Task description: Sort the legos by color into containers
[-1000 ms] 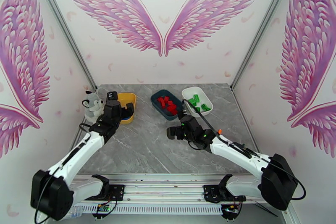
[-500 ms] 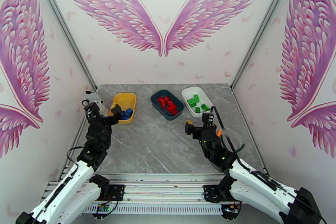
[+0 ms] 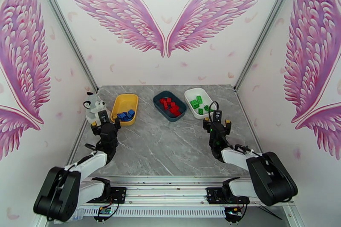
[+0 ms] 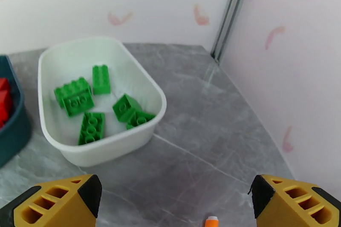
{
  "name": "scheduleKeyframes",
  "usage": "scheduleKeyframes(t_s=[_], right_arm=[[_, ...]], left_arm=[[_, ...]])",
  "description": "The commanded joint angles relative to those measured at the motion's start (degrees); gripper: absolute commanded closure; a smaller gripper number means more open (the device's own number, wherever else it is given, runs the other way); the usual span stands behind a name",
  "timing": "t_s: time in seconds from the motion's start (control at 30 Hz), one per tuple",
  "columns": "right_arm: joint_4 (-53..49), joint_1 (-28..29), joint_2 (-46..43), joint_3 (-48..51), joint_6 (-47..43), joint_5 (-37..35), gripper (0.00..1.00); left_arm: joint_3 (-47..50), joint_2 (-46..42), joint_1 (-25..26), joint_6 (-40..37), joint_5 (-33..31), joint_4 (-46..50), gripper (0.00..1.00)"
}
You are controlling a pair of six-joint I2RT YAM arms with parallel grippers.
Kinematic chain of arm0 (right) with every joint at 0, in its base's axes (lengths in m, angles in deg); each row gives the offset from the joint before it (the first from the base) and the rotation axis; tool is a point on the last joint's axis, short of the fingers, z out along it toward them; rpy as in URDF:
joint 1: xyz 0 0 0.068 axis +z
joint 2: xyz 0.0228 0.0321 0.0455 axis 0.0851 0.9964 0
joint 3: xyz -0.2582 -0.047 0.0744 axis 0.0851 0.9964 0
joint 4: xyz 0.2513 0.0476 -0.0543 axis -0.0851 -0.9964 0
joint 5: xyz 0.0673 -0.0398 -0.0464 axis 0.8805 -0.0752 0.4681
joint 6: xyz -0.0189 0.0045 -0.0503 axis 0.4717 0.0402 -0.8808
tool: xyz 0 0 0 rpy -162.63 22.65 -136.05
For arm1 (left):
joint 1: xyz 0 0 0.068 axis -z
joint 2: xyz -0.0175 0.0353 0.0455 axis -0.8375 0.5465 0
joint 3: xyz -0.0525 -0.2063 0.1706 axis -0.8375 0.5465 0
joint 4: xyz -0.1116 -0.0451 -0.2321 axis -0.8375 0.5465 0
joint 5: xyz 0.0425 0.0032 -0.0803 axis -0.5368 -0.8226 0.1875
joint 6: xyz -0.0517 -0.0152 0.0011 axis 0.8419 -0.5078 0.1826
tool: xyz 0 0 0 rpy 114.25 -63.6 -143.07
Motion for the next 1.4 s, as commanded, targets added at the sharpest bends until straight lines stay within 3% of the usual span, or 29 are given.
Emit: scheduleKeyframes(t_s=[0.0,0.1,0.13,0.17,0.2,0.23,0.3,0.53,0.67,1.37], right_arm=[[11.8,-2.2,1.7,1.5,1.0,7.4,0.01],[16.0,-4.0,5.7,2.1,1.2,12.8,0.01],[13.9,-4.3,5.8,1.6,0.9,16.8,0.01],[17.2,-4.5,8.3,2.0,0.8,16.6,0.01],[24.5,-4.4,11.7,3.0,-0.1,14.4,0.0],[23.7,-4.3,10.5,3.6,0.5,14.4,0.0],[18.0,-4.8,8.9,2.2,1.7,14.8,0.01],[12.4,-5.6,9.1,-0.9,2.6,15.7,0.01],[12.7,-6.0,9.2,-0.8,2.8,15.9,0.01],[12.5,-6.0,9.1,-0.7,2.9,15.9,0.01]], left_arm=[[0.0,4.4,-0.3,-4.3,4.0,-10.5,0.01],[0.3,11.2,-1.2,-5.9,6.0,-19.7,0.01],[-0.3,9.9,-1.4,-4.4,6.6,-15.5,0.01],[-0.6,8.7,-2.4,-3.3,9.0,-12.4,0.02],[0.2,9.4,-4.0,-2.7,12.2,-15.1,0.03],[1.4,9.9,-4.8,-2.8,15.9,-16.6,0.03],[3.5,15.3,-4.5,-4.7,15.9,-28.2,0.04],[-1.1,13.0,-5.9,-1.8,16.3,-14.8,0.01],[-1.7,12.8,-7.8,-0.2,18.6,-13.5,0.01],[-1.7,12.8,-7.8,-0.4,18.5,-13.4,0.01]])
